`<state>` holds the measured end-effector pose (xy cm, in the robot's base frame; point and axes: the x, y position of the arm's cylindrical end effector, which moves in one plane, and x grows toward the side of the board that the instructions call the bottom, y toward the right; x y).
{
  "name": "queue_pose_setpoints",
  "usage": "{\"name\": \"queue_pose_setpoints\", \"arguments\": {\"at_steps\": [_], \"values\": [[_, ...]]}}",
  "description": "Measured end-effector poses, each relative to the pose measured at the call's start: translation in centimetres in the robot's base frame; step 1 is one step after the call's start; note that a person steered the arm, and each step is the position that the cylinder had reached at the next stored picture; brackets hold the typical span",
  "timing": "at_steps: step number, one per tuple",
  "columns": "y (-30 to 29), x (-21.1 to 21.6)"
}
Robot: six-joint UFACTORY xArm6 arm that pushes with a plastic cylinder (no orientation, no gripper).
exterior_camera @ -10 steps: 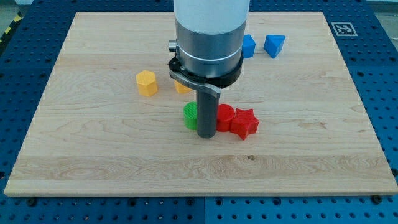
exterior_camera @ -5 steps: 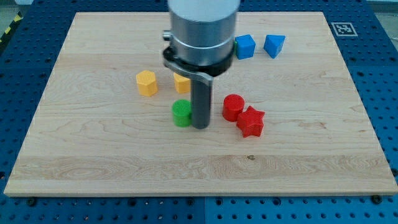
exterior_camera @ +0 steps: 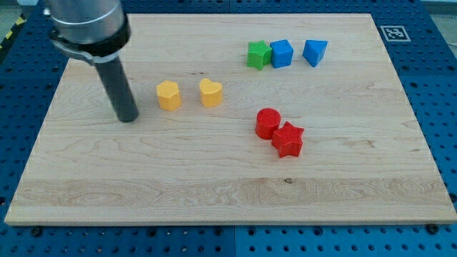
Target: Push the green circle closer to the green star
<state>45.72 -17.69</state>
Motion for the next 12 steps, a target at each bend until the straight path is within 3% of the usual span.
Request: {"name": "queue_pose_setpoints", "arguments": {"at_steps": [2,5,6,8,10,12], "values": [[-2.4,-0.1],[-4.9,-7.7],[-7.3,-5.8],[-4.6,-3.2],[-3.9,-4.3],[0.5,-5.3]]}}
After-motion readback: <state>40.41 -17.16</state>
